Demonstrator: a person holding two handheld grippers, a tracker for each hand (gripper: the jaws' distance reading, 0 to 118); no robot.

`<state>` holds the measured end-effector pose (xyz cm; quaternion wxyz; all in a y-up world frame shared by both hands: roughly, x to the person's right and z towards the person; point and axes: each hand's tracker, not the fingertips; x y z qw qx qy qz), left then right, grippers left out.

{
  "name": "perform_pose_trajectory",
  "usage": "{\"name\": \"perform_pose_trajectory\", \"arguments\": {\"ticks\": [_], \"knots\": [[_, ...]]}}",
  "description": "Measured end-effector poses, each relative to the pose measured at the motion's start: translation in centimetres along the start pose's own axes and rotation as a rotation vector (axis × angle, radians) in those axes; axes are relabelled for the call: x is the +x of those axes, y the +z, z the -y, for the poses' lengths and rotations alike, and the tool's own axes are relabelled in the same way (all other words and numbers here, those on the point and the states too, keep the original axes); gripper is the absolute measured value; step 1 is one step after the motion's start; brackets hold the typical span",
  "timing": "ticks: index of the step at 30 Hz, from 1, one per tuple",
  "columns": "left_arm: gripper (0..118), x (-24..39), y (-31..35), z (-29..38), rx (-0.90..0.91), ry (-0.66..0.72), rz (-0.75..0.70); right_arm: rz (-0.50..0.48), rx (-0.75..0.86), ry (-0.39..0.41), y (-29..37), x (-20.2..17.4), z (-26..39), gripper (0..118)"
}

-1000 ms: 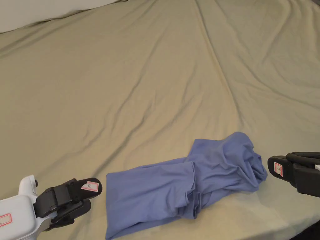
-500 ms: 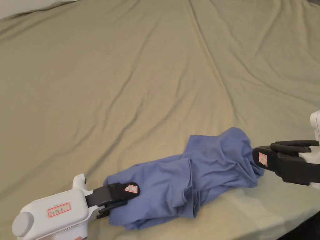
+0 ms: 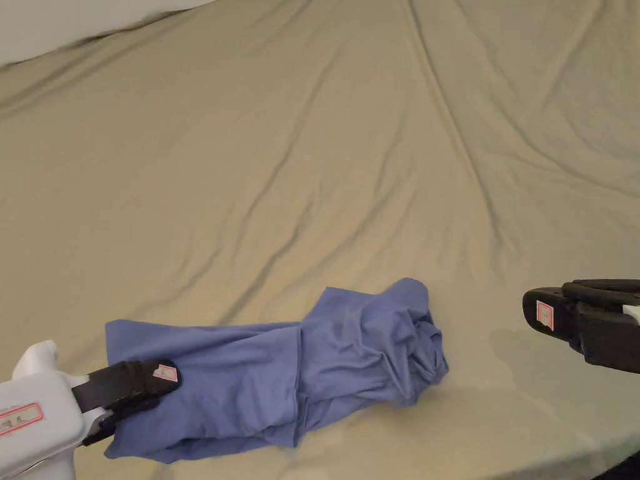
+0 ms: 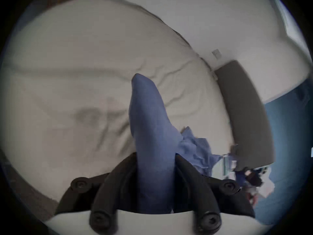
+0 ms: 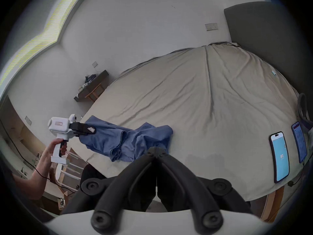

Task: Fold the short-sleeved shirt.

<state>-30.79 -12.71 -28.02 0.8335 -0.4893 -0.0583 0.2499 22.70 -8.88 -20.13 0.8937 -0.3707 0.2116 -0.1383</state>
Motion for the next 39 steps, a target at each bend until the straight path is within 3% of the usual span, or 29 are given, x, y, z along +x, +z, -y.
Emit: {"name": "perform_pose_trajectory", "arguments": {"ticks": [4, 9, 10, 12, 13, 17, 20, 21, 22, 23, 24, 26, 29, 31, 33, 35, 39], "knots": [[20, 8.2, -3.4, 1.4, -0.057, -0.086, 0.027, -0.008, 0.010, -0.025, 0.3, 1.0, 0.6, 2], [21, 16.5, -11.8, 3.5, -0.273, -0.241, 0.110, 0.023, 0.024, -0.053, 1.8, 2.8, 1.3, 2], [27, 17.6, -13.2, 4.0, -0.320, -0.199, 0.147, 0.030, 0.028, -0.066, 2.1, 3.2, 1.5, 2], [81, 18.5, -14.9, 4.5, -0.384, -0.121, 0.246, 0.047, 0.033, -0.085, 2.8, 3.9, 1.9, 2], [87, 18.3, -15.1, 4.2, -0.408, -0.091, 0.301, 0.057, 0.033, -0.092, 3.1, 4.2, 2.0, 2], [87, 17.6, -9.8, 2.9, -0.290, -0.089, 0.315, 0.076, 0.041, -0.113, 3.8, 5.1, 2.3, 2], [87, 16.1, -5.3, 2.2, -0.112, -0.177, 0.208, 0.087, 0.042, -0.117, 3.7, 5.2, 2.3, 2], [82, 15.9, -4.6, 2.8, -0.027, -0.249, 0.136, 0.087, 0.041, -0.116, 3.6, 5.2, 2.3, 2], [61, 16.2, -4.4, 3.0, 0.012, -0.331, 0.065, 0.087, 0.040, -0.115, 3.5, 5.1, 2.3, 2], [0, 16.7, -5.2, 3.7, 0.000, -0.364, -0.025, 0.087, 0.038, -0.113, 3.5, 5.0, 2.3, 2], [0, 17.0, -6.4, 4.4, -0.013, -0.350, -0.053, 0.088, 0.035, -0.111, 3.4, 4.9, 2.2, 2], [0, 17.9, -10.0, 5.4, -0.180, -0.388, 0.088, 0.099, 0.030, -0.100, 3.3, 4.6, 2.2, 2], [0, 22.0, -14.6, 7.7, -0.241, -0.410, 0.199, 0.107, 0.024, -0.099, 3.4, 4.6, 2.1, 2], [0, 23.7, -18.8, 8.7, -0.288, -0.531, 0.111, 0.122, 0.021, -0.098, 3.6, 4.6, 2.0, 2], [0, 24.3, -21.5, 9.1, -0.356, -0.516, 0.140, 0.135, 0.018, -0.098, 3.8, 4.7, 2.0, 2], [0, 24.5, -22.5, 8.7, -0.383, -0.438, 0.203, 0.148, 0.014, -0.100, 3.9, 4.9, 2.0, 2], [0, 24.3, -20.1, 8.1, -0.351, -0.479, 0.199, 0.160, 0.018, -0.099, 4.1, 4.7, 1.5, 2]]}}
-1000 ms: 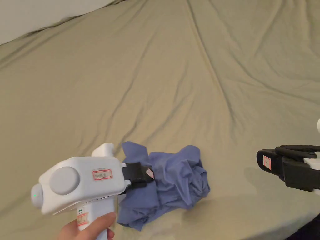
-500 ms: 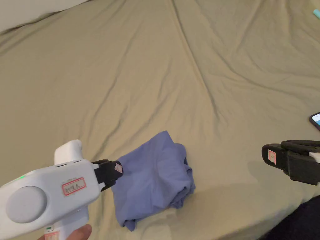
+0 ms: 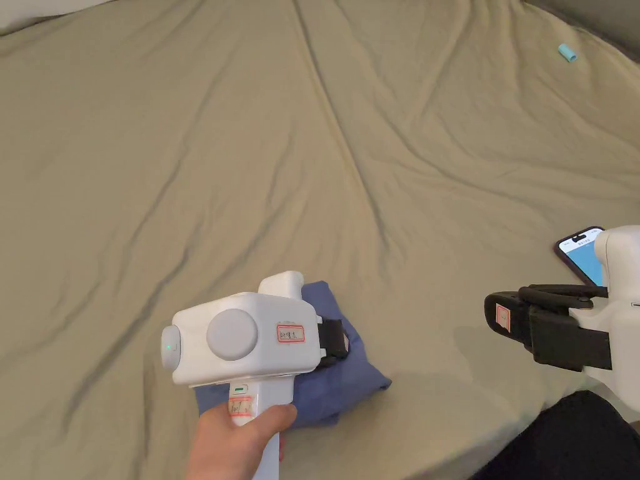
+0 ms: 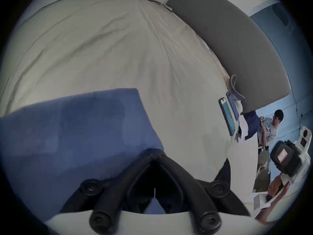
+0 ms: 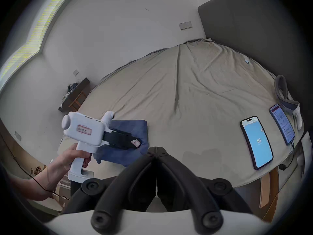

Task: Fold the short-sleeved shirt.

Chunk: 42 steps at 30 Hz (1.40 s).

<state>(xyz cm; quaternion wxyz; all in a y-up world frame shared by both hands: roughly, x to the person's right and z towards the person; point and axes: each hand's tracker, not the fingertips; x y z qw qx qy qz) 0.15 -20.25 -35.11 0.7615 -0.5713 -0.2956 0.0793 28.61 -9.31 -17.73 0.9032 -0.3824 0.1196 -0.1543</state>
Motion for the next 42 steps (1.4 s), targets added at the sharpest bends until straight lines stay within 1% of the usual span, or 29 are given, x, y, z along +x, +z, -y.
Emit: {"name": "perform_pose_trajectory", "arguments": {"ticks": [2, 4, 7, 9, 11, 13, 15, 18, 19, 20, 21, 22, 23, 24, 25, 26, 27, 28, 29, 31, 32, 35, 36, 37, 38, 39, 40, 41, 42], "knots": [[0, -0.2, 2.9, 0.4, 0.048, 0.008, 0.037, -0.004, 0.004, 0.013, -0.1, -0.4, -0.5, 2], [0, -0.4, 7.5, 1.6, 0.129, 0.012, 0.104, -0.019, -0.001, 0.047, -0.5, -1.7, -1.3, 2], [0, -1.8, 15.0, 4.2, 0.273, 0.040, 0.069, -0.055, -0.008, 0.142, -1.5, -5.1, -2.7, 2], [0, -3.6, 18.6, 6.2, 0.332, 0.083, 0.014, -0.114, -0.003, 0.189, -2.8, -7.8, -3.4, 2], [0, -5.6, 21.2, 8.0, 0.359, 0.132, -0.024, -0.152, -0.031, 0.240, -5.0, -10.5, -3.9, 2], [0, -7.8, 22.1, 9.3, 0.375, 0.196, -0.055, -0.124, -0.080, 0.312, -8.5, -12.6, -3.5, 2], [0, -9.4, 22.1, 10.3, 0.357, 0.249, -0.087, -0.091, -0.170, 0.329, -12.8, -12.7, -2.4, 2], [0, -10.8, 21.2, 11.0, 0.338, 0.277, -0.051, 0.016, -0.314, 0.343, -19.3, -11.7, -0.4, 2], [0, -11.1, 20.7, 11.0, 0.330, 0.288, -0.035, 0.055, -0.339, 0.377, -20.7, -11.4, 0.3, 2], [0, -11.4, 20.2, 10.9, 0.318, 0.296, -0.024, 0.052, -0.351, 0.403, -21.5, -11.1, 0.8, 2], [0, -11.7, 19.6, 10.7, 0.298, 0.296, -0.009, 0.058, -0.367, 0.410, -21.9, -10.8, 1.1, 2], [0, -12.2, 19.0, 10.4, 0.277, 0.307, 0.033, 0.033, -0.346, 0.395, -21.7, -10.1, 0.7, 2], [0, -13.1, 18.1, 9.9, 0.255, 0.330, 0.093, -0.028, -0.343, 0.342, -21.5, -9.3, -0.1, 2], [16, -14.2, 17.1, 9.4, 0.229, 0.388, 0.166, -0.085, -0.372, 0.262, -21.6, -8.0, -0.9, 2], [45, -15.3, 15.9, 9.1, 0.210, 0.439, 0.236, -0.138, -0.394, 0.194, -22.0, -6.7, -1.4, 2], [72, -15.8, 14.9, 8.8, 0.190, 0.477, 0.242, -0.168, -0.409, 0.161, -21.6, -5.8, -1.6, 2], [75, -16.1, 13.9, 8.4, 0.166, 0.490, 0.183, -0.197, -0.415, 0.148, -21.9, -5.1, -1.6, 2], [75, -16.2, 13.1, 8.0, 0.183, 0.488, 0.161, -0.218, -0.413, 0.139, -22.1, -4.7, -1.6, 2], [75, -16.4, 12.3, 7.6, 0.188, 0.488, 0.182, -0.237, -0.414, 0.126, -22.3, -4.3, -1.5, 2], [75, -16.2, 10.5, 7.1, 0.194, 0.563, 0.363, -0.258, -0.409, 0.104, -22.8, -3.6, -1.4, 2], [76, -16.2, 9.4, 6.7, 0.190, 0.581, 0.403, -0.266, -0.405, 0.100, -22.9, -3.4, -1.3, 2], [77, -15.0, 6.8, 5.7, 0.123, 0.492, 0.218, -0.301, -0.402, 0.078, -22.2, -3.8, -1.5, 2], [76, -14.7, 6.2, 5.5, 0.122, 0.480, 0.241, -0.301, -0.402, 0.072, -22.3, -3.6, -1.5, 2], [74, -14.5, 6.2, 5.5, 0.148, 0.478, 0.301, -0.302, -0.401, 0.068, -22.4, -3.5, -1.5, 2], [74, -14.6, 6.6, 5.6, 0.182, 0.453, 0.337, -0.304, -0.398, 0.064, -22.3, -3.4, -1.5, 2], [70, -14.7, 7.0, 5.5, 0.202, 0.423, 0.346, -0.308, -0.397, 0.055, -22.1, -3.3, -1.6, 2], [57, -15.0, 7.2, 5.6, 0.180, 0.439, 0.319, -0.309, -0.395, 0.053, -21.9, -3.3, -1.6, 2], [45, -15.5, 7.2, 5.6, 0.166, 0.447, 0.325, -0.327, -0.391, 0.046, -21.9, -3.4, -1.6, 2], [43, -16.2, 7.4, 5.7, 0.157, 0.453, 0.343, -0.325, -0.390, 0.047, -21.8, -3.7, -1.5, 2]]}}
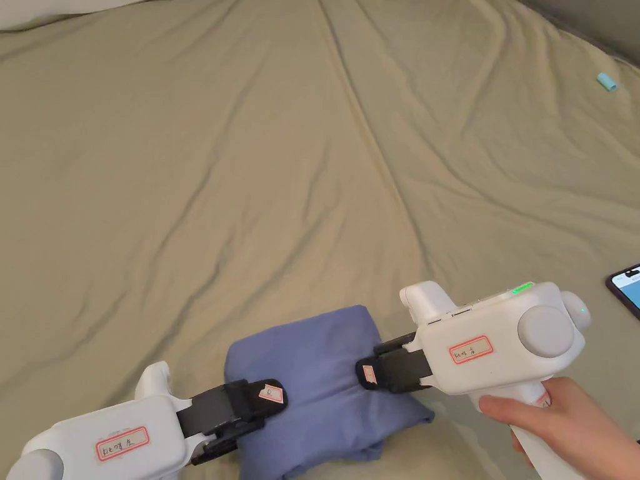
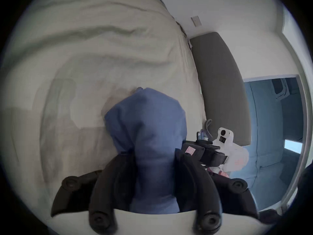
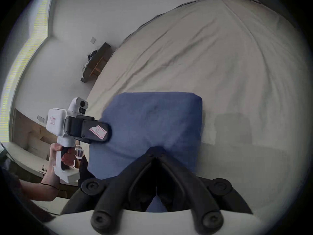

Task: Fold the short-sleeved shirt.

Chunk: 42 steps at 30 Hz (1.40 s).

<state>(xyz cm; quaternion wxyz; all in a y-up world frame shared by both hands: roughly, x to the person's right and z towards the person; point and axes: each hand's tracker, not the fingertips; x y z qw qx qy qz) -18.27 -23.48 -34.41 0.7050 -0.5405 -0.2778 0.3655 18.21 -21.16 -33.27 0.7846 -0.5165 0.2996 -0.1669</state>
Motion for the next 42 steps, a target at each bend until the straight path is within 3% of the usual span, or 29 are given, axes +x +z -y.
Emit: {"name": "perform_pose_trajectory", "arguments": {"ticks": [6, 10, 17, 24, 29, 30, 32, 35, 38, 39, 40, 42], "knots": [[40, -1.3, 2.3, -1.5, -0.010, 0.032, 0.046, 0.024, 0.080, 0.049, 2.0, -3.5, -0.2, 2], [39, -2.8, 8.1, -3.4, 0.000, -0.001, 0.029, 0.038, 0.141, 0.084, 3.9, -5.9, -0.6, 2], [39, -7.6, 25.7, -6.0, 0.099, -0.041, -0.323, 0.053, 0.190, 0.145, 3.8, -10.7, -1.3, 2], [39, -13.5, 38.3, -7.5, 0.149, 0.058, -0.647, 0.038, 0.145, 0.219, 0.3, -15.1, -1.9, 2], [40, -19.4, 41.8, -8.1, 0.182, 0.223, -0.597, 0.026, 0.082, 0.268, -1.8, -16.9, -1.8, 2], [48, -20.1, 41.8, -7.7, 0.209, 0.262, -0.613, 0.023, 0.078, 0.272, -2.0, -17.0, -1.8, 2], [87, -19.5, 40.8, -6.1, 0.229, 0.243, -0.767, 0.016, 0.075, 0.280, -1.9, -17.0, -1.7, 2], [88, -18.6, 42.0, -4.5, 0.245, 0.216, -0.940, 0.020, 0.083, 0.290, -0.9, -17.0, -1.7, 2], [87, -14.8, 46.0, -2.7, 0.440, 0.186, -0.939, 0.033, 0.116, 0.313, 1.1, -16.8, -1.6, 2], [85, -12.5, 46.9, -2.1, 0.551, 0.108, -0.962, 0.042, 0.136, 0.315, 1.8, -16.8, -1.6, 2], [74, -9.2, 47.4, -0.7, 0.655, 0.043, -0.983, 0.055, 0.166, 0.323, 2.8, -16.7, -1.5, 2], [0, -3.8, 47.5, 1.7, 0.844, -0.118, -0.922, 0.080, 0.234, 0.329, 4.8, -16.6, -1.3, 2]]}}
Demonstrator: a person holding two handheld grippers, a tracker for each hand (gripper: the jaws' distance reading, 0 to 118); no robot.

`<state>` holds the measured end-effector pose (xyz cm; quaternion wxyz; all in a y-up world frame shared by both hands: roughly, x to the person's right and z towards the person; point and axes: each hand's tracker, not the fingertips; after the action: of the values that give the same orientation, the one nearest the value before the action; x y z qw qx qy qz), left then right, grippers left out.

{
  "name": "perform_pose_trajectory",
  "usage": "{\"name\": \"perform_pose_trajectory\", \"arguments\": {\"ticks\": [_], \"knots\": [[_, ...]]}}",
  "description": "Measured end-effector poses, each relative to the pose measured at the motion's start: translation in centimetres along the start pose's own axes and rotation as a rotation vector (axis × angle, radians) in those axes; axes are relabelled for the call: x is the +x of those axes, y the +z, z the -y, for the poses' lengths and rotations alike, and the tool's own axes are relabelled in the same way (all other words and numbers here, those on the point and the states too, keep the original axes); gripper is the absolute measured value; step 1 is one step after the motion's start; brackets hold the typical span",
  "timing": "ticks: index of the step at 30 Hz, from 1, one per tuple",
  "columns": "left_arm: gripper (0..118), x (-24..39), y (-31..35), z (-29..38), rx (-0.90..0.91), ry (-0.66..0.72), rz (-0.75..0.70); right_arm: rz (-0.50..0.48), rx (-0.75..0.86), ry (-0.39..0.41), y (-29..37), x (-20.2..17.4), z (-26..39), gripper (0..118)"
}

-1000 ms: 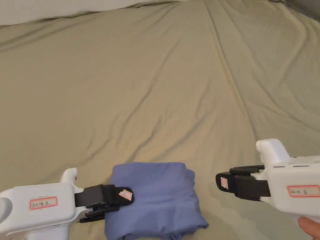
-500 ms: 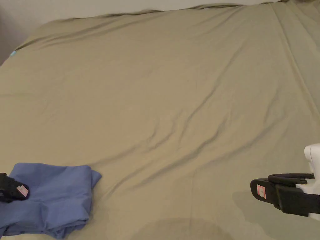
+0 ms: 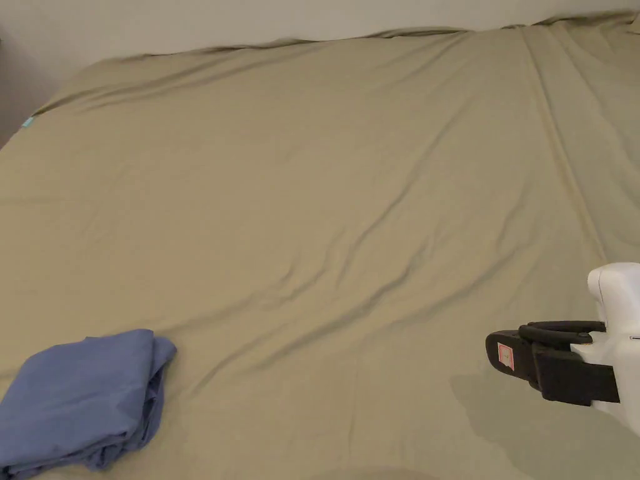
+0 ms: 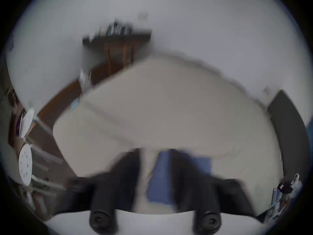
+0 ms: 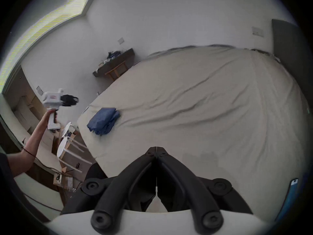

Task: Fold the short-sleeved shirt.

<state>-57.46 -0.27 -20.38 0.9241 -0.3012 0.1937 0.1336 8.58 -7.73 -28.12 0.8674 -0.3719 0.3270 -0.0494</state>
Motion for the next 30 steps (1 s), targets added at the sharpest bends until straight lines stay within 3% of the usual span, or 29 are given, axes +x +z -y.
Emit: {"name": "perform_pose_trajectory", "arguments": {"ticks": [2, 4, 6, 8, 11, 14, 22, 24, 25, 26, 27, 28, 30], "knots": [[0, 4.3, 4.6, 0.2, 0.235, -0.020, 0.006, 0.059, 0.077, -0.001, 2.7, 0.3, -0.2, 2], [0, 9.3, 7.7, 0.9, 0.334, -0.156, 0.007, 0.138, 0.157, 0.028, 5.6, 0.4, -0.6, 2], [0, 12.2, 8.8, 1.3, 0.440, -0.192, 0.024, 0.233, 0.233, 0.068, 8.5, 0.6, -1.0, 2], [0, 16.0, 10.1, 1.8, 0.484, -0.165, 0.109, 0.320, 0.326, 0.097, 11.6, 0.7, -1.6, 2], [0, 23.1, 12.1, 2.6, 0.556, -0.261, 0.129, 0.434, 0.479, 0.135, 15.8, 0.4, -2.8, 2], [0, 27.9, 13.3, 2.9, 0.568, -0.268, 0.206, 0.529, 0.601, 0.153, 19.0, 0.7, -4.1, 2], [0, 33.3, 13.8, 2.4, 0.634, -0.268, 0.234, 0.599, 0.735, 0.155, 22.2, 1.3, -7.1, 2], [0, 35.6, 16.7, 3.2, 0.647, -0.272, 0.233, 0.608, 0.745, 0.156, 22.2, 1.5, -7.2, 2], [11, 35.8, 16.8, 3.3, 0.651, -0.282, 0.234, 0.617, 0.744, 0.154, 22.1, 1.5, -7.4, 3], [52, 36.1, 16.6, 3.3, 0.638, -0.307, 0.245, 0.624, 0.732, 0.160, 22.1, 1.5, -7.4, 29], [89, 36.4, 16.4, 3.3, 0.623, -0.338, 0.253, 0.648, 0.716, 0.175, 21.9, 1.5, -7.4, 75], [99, 36.6, 16.3, 3.5, 0.617, -0.354, 0.257, 0.682, 0.684, 0.184, 21.5, 1.6, -7.5, 111], [101, 37.1, 16.5, 4.1, 0.629, -0.361, 0.241, 0.694, 0.728, 0.223, 21.3, 1.5, -7.1, 118]]}}
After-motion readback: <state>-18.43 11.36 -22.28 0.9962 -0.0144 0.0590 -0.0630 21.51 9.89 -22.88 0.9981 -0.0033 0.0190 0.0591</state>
